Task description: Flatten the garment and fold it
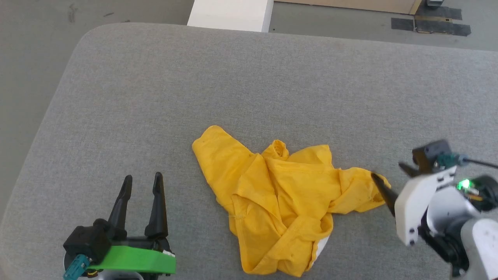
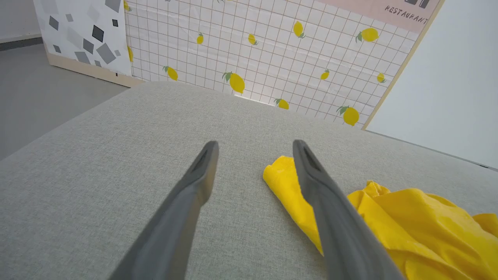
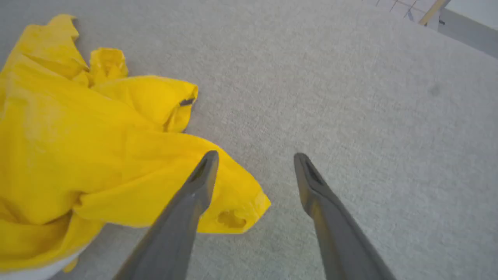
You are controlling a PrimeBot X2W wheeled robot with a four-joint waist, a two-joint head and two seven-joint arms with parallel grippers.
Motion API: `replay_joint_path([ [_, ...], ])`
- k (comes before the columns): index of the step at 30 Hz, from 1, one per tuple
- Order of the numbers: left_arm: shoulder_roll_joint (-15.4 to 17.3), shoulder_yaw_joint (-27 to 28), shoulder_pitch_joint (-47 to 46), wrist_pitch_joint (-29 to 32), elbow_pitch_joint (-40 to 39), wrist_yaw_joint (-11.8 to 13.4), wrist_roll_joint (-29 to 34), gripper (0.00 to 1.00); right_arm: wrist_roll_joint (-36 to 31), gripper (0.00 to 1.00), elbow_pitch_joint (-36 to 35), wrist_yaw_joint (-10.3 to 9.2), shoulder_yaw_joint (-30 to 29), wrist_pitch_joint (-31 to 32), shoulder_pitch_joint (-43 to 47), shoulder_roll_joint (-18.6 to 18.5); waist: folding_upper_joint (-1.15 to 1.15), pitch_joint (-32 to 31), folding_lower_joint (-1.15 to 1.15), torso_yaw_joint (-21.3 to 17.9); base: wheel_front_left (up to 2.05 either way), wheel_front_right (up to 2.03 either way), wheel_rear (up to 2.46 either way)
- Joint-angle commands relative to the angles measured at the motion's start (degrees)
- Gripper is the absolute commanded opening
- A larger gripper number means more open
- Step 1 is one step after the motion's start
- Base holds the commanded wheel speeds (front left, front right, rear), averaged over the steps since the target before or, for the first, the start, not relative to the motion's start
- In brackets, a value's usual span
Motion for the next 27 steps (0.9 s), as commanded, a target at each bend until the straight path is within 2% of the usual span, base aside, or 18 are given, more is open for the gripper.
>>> replay_joint_path([
  [1, -0.28, 0.35, -0.82, -0.26, 0.24, -0.36, 0.29, 1.00, 0.40, 1.00, 0.65, -0.09, -0.18, 0.55, 1.42, -0.19, 0.00, 0.06, 0.00, 0.05, 0.00, 0.00, 0.00],
  [8, 0.06, 0.67, -1.27, -0.26, 0.43, -0.65, 0.48, 1.00, 0.83, 1.00, 6.06, -0.09, 2.98, -2.25, 2.11, -0.09, 0.00, 0.42, 0.00, -0.03, 0.00, 0.00, 0.00],
  [9, 0.16, 0.74, -1.37, -0.26, 0.39, -0.68, 0.52, 1.00, 0.99, 0.78, 7.24, -0.09, 3.49, -2.75, 1.61, 0.27, 0.00, 0.48, 0.00, -0.15, 0.00, 0.00, 0.00],
  [10, 0.27, 0.73, -1.42, -0.26, 0.37, -0.71, 0.59, 1.00, 0.94, 0.43, 8.15, -0.09, 3.82, -3.14, 1.12, 0.47, 0.00, 0.52, 0.00, -0.27, 0.00, 0.00, 0.00],
  [11, 0.35, 0.73, -1.46, -0.26, 0.38, -0.74, 0.65, 1.00, 0.71, 0.00, 9.20, -0.09, 4.18, -3.57, 0.49, 0.61, 0.00, 0.52, 0.00, -0.45, 0.00, 0.00, 0.00],
  [15, 0.34, 0.77, -1.27, -0.26, 0.56, -0.78, 0.72, 1.00, 0.00, 0.00, 11.73, -0.09, 4.41, -5.52, -1.67, 0.93, 0.00, 0.05, 0.00, -1.42, 0.00, 0.00, 0.00],
  [19, 0.31, 0.98, -0.60, -0.26, 0.84, -0.68, 0.77, 1.00, -0.25, 0.00, 11.36, -0.09, 1.73, -8.11, -3.65, 0.74, 0.00, -1.21, 0.00, -2.93, 0.00, 0.00, 0.00],
  [22, 0.31, 1.18, -0.26, -0.26, 0.70, -0.60, 0.85, 1.00, -1.38, 0.00, 9.64, -0.09, -2.84, -9.88, -5.26, -0.46, 0.00, -1.80, 0.00, -4.01, 0.00, 0.00, 0.00],
  [27, 0.30, 1.30, -0.06, -0.26, 0.15, -0.49, 1.05, 1.00, -5.20, 0.00, 5.78, -0.09, -15.15, -9.34, -5.12, -2.12, 0.00, -1.93, 0.00, -5.08, 0.00, 0.00, 0.00],
])
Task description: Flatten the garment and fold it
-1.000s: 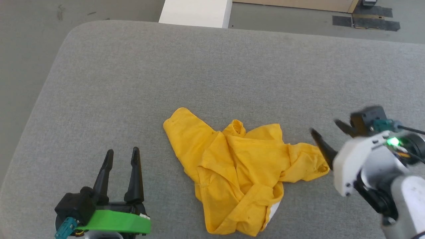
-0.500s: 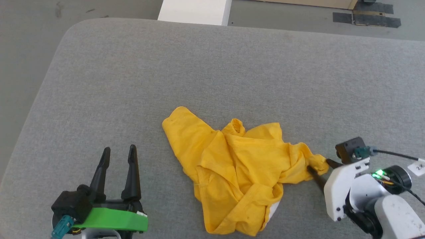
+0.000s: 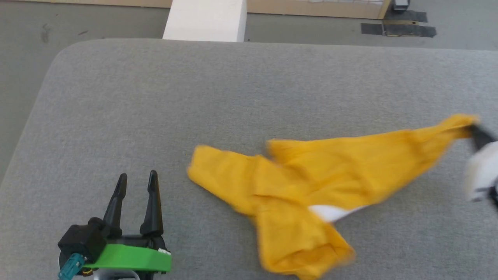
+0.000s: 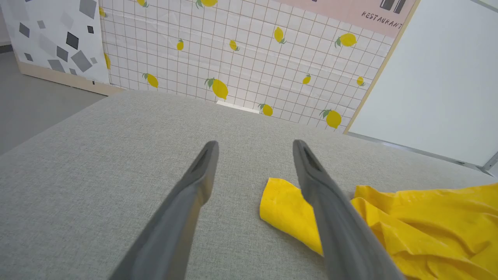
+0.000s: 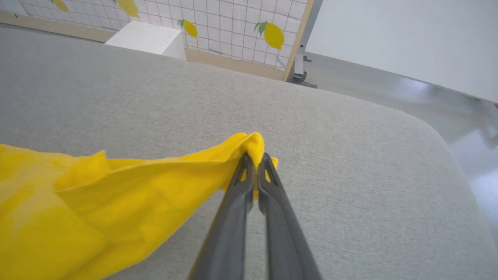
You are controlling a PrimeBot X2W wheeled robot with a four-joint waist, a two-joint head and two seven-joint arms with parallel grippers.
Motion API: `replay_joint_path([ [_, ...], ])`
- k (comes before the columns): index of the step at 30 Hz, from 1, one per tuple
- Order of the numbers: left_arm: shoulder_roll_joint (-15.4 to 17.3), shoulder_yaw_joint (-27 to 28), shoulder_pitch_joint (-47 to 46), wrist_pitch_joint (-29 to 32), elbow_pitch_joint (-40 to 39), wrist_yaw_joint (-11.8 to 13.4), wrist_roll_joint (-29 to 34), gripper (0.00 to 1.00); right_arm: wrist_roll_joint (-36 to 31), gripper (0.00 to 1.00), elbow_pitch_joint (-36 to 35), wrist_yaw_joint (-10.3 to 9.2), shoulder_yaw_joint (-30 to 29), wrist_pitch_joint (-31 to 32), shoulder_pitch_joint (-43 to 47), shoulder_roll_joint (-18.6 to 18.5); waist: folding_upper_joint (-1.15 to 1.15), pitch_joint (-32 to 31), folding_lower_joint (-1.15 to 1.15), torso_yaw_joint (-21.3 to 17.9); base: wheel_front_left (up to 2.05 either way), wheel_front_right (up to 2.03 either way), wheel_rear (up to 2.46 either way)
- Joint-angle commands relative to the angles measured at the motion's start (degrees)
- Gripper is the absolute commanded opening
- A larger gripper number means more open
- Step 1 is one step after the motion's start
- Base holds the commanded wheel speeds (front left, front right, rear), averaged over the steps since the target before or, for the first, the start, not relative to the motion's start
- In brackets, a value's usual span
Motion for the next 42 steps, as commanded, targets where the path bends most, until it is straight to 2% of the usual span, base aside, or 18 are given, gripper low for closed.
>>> replay_joint_path([
  [1, 0.11, 0.11, 0.38, -0.26, -0.30, 0.02, 0.93, 1.00, -1.77, 0.00, -1.11, -0.10, -3.29, 0.52, 0.82, -0.29, 0.00, 0.04, 0.00, -0.48, 0.00, 0.00, 0.00],
  [5, 0.08, -0.04, 0.39, -0.26, -0.58, 0.04, 0.90, 1.00, -8.20, 0.00, -3.15, -0.10, -15.56, 1.53, 6.50, 0.63, 0.00, 0.92, 0.00, -0.50, 0.00, 0.00, 0.00],
  [8, 0.08, -0.06, 0.42, -0.26, -0.42, 0.15, 0.78, 1.00, -11.31, 0.00, -1.92, -0.10, -20.07, 0.65, 10.08, 2.58, 0.00, 1.45, 0.00, -0.63, 0.00, 0.00, 0.00],
  [10, 0.18, -0.28, 0.24, -0.26, -0.20, 0.12, 0.75, 1.00, -11.91, 1.00, -0.24, -0.10, -20.62, -0.25, 10.96, 4.83, 0.00, 1.69, 0.00, -0.78, 0.00, 0.00, 0.00],
  [13, 0.33, -0.55, -0.29, -0.26, -0.01, 0.10, 0.73, 1.00, -12.08, 1.00, 1.47, -0.10, -19.58, -3.09, 9.81, 7.68, 0.00, 1.75, 0.00, -1.13, 0.00, 0.00, 0.00],
  [17, 0.57, -0.88, -0.81, -0.24, 0.03, 0.09, 0.77, 1.00, -10.89, 1.00, 0.18, -0.10, -17.77, -8.88, 6.69, 10.62, 0.00, 1.44, 0.00, -1.46, 0.00, 0.00, 0.00],
  [21, 0.66, -1.12, -0.69, -0.24, -0.17, 0.26, 0.86, 1.00, -9.02, 1.00, -5.95, -0.10, -15.66, -15.35, 6.08, 13.83, 0.00, 1.16, 0.00, -1.55, 0.00, 0.00, 0.00],
  [22, 0.65, -1.24, -0.31, -0.24, -0.45, 0.33, 0.90, 1.00, -8.46, 1.00, -9.75, -0.10, -14.64, -18.89, 7.27, 15.41, 0.00, 1.04, 0.00, -1.57, 0.00, 0.00, 0.00],
  [24, 0.64, -1.24, 0.14, -0.25, -0.79, 0.39, 0.83, 1.00, -8.11, 1.00, -12.95, -0.10, -13.32, -21.88, 9.63, 16.47, 0.00, 0.90, 0.00, -1.58, 0.00, 0.00, 0.00],
  [29, 0.58, -0.75, 1.31, -0.25, -2.25, 0.64, 0.72, 1.00, -3.58, 1.00, -16.13, -0.10, -9.64, -28.02, 17.48, 16.88, 0.00, 1.02, 0.00, -2.12, 0.00, 0.00, 0.00],
  [35, 1.43, -1.57, 0.94, -0.12, -3.83, 0.36, 1.56, 1.00, 0.42, 1.00, -14.79, -0.10, -5.20, -33.52, 22.24, 16.90, 0.00, 2.03, 0.00, -3.83, 0.00, 0.00, 0.00],
  [39, 3.58, -4.62, -3.74, 2.09, -4.49, -0.31, 2.83, 1.00, -0.77, 1.00, -14.78, -0.10, -5.15, -34.34, 21.48, 16.90, 0.00, 3.02, 0.00, -4.55, 0.00, 0.00, 0.00],
  [42, 6.10, -8.80, -9.71, 6.45, -3.70, -0.83, 3.88, 1.00, -1.36, 1.00, -15.67, -0.10, -5.88, -33.98, 20.26, 16.91, 0.00, 3.79, 0.00, -4.70, 0.00, 0.00, 0.00],
])
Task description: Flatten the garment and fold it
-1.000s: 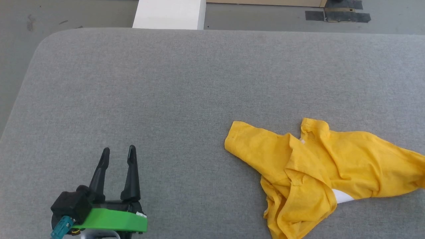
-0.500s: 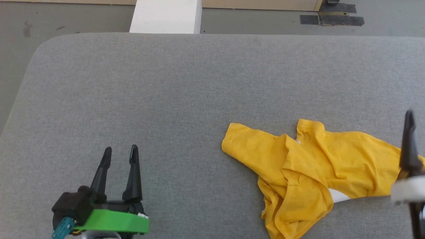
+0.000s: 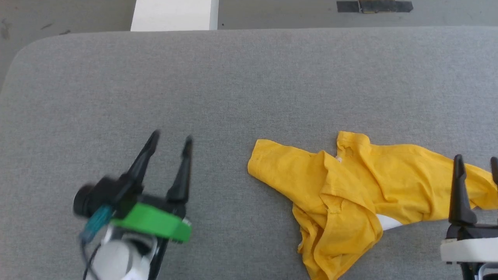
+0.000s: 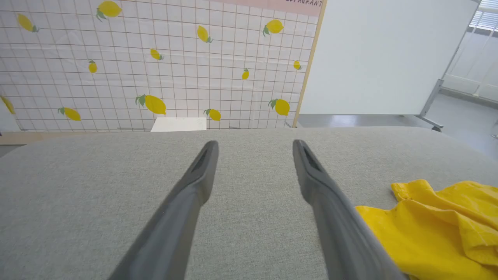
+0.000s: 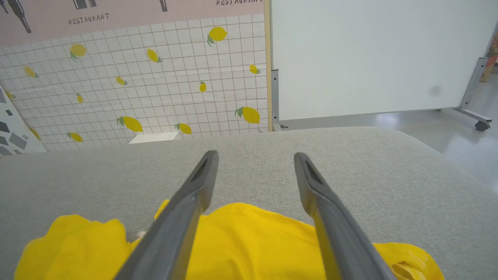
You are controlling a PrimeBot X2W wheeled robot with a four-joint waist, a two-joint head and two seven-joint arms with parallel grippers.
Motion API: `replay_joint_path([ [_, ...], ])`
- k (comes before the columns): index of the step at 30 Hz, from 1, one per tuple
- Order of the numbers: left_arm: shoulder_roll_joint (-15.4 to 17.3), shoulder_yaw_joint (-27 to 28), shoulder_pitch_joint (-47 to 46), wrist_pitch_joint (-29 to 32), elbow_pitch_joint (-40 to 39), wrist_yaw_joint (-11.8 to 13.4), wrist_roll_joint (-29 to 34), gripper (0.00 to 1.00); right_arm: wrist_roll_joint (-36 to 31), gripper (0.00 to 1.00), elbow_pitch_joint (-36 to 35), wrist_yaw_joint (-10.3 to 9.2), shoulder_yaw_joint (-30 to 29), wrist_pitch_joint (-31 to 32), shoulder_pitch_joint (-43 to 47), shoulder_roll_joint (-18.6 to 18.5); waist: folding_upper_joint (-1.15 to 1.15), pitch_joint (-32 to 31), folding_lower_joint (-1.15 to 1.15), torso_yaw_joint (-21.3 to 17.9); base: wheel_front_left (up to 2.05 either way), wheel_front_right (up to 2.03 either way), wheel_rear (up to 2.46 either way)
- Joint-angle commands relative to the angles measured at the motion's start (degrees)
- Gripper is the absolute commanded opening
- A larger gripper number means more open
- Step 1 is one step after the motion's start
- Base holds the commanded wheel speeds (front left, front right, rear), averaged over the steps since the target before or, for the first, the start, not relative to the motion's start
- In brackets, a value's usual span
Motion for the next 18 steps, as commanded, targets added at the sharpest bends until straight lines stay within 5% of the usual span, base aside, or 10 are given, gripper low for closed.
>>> replay_joint_path([
  [1, 1.37, -1.99, -3.58, 2.33, 0.72, -0.41, 0.68, 1.00, -0.68, 1.00, -0.87, -0.09, -0.36, 0.21, -1.34, -0.02, 0.00, 0.80, 0.00, -0.28, 0.00, 0.00, 0.00],
  [9, 6.54, -18.71, -20.01, 20.34, 7.67, -0.67, -4.21, 1.00, -1.05, 1.00, -5.90, -0.09, -0.92, 3.15, -2.92, -0.02, 0.00, 2.74, 0.00, -1.03, 0.00, 0.00, 0.00],
  [18, 9.13, -29.91, -30.02, 28.14, 18.21, -0.68, -10.85, 1.00, -1.34, 1.00, -9.12, -0.09, 0.37, 5.50, -3.75, -0.02, 0.00, 5.88, 0.00, -3.77, 0.00, 0.00, 0.00],
])
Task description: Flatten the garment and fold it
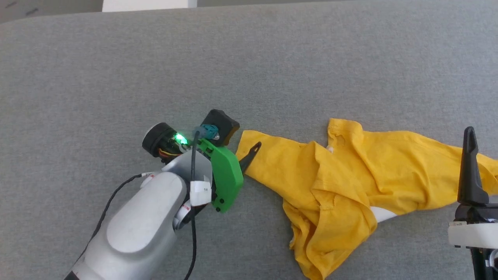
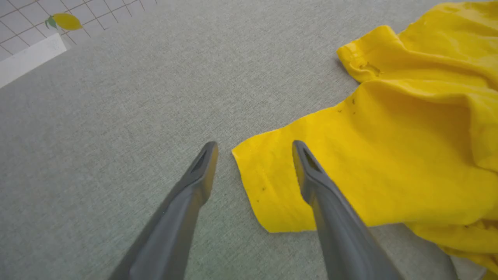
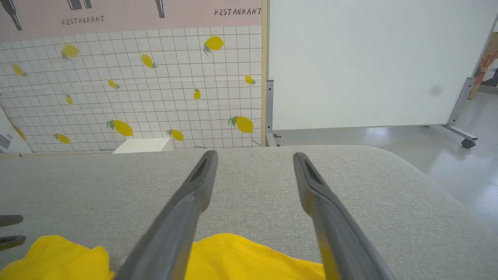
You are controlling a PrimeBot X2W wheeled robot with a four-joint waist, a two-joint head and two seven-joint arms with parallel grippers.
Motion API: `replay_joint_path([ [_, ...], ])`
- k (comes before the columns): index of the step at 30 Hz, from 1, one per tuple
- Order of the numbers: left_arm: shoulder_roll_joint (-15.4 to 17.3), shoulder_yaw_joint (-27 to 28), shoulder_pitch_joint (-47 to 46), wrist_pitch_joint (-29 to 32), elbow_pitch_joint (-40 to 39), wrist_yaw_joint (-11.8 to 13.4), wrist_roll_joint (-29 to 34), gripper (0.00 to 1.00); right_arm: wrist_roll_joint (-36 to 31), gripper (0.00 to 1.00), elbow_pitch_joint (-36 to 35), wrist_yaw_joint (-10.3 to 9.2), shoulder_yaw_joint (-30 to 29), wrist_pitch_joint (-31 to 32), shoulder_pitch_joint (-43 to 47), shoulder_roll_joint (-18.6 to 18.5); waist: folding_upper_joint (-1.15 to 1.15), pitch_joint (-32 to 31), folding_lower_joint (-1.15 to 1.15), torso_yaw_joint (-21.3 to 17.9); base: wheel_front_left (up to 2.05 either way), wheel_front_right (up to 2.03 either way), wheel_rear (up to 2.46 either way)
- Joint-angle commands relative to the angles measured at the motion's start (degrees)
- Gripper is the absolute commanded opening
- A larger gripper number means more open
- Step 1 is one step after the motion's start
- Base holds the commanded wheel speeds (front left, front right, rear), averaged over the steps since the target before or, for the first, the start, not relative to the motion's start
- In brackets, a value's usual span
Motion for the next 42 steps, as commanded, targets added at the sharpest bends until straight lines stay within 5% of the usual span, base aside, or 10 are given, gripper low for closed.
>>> replay_joint_path([
  [1, 0.58, -0.90, -1.43, 0.21, 1.10, -0.20, -1.02, 1.00, -0.23, 1.00, -0.48, -0.09, 0.17, 0.10, -0.66, -0.01, 0.00, 1.22, 0.00, -1.35, 0.00, 0.00, 0.00],
  [9, 1.58, -5.55, -2.99, -0.25, 9.18, -0.20, -3.35, 1.00, 0.08, 1.00, -1.01, -0.09, 0.37, 0.25, -0.40, -0.01, 0.00, 2.85, 0.00, -3.44, 0.00, 0.00, 0.00],
  [10, 1.56, -6.11, -3.26, -0.63, 10.08, -0.20, -3.48, 0.14, 0.11, 1.00, -1.08, -0.09, 0.41, 0.26, -0.40, -0.01, 0.00, 2.92, 0.00, -3.55, 0.00, 0.00, 0.00],
  [11, 1.54, -6.46, -3.49, -1.06, 10.71, -0.20, -3.59, 0.00, 0.13, 1.00, -1.14, -0.09, 0.39, 0.28, -0.39, -0.01, 0.00, 2.94, 0.00, -3.58, 0.00, 0.00, 0.00],
  [19, 1.00, -6.10, -6.55, -8.97, 10.03, -0.20, -4.80, 0.00, 0.32, 1.00, -1.02, -0.09, -0.23, 0.67, -0.19, -0.01, 0.00, 0.18, 0.00, -0.74, 0.00, 0.00, 0.00],
  [25, 2.47, -1.44, -4.98, -14.73, -1.33, 0.71, -8.13, 0.00, 0.01, 1.00, -0.84, -0.09, -0.74, 1.47, 0.38, -0.01, 0.00, -3.66, 0.00, 2.55, 0.00, 0.00, 0.00],
  [30, 8.48, 3.62, 5.10, -13.96, -18.61, 3.55, -15.30, 0.00, -0.01, 1.00, -1.26, -0.09, -1.32, 2.26, 1.35, -0.01, 0.00, -5.83, 0.00, 4.60, 0.00, 0.00, 0.00],
  [35, 17.89, 6.25, 21.78, -11.47, -31.66, 8.97, -19.87, 0.00, 0.34, 1.00, -1.46, -0.09, -1.98, 2.71, 2.59, -0.01, 0.00, -6.57, 0.00, 6.92, 0.00, 0.00, 0.00],
  [42, 22.86, 5.27, 40.47, -13.17, -30.32, 13.07, -23.81, 0.00, 0.27, 1.00, -1.28, -0.09, -2.24, 3.39, 3.39, -0.01, 0.00, -6.86, 0.00, 9.17, 0.00, 0.00, 0.00],
])
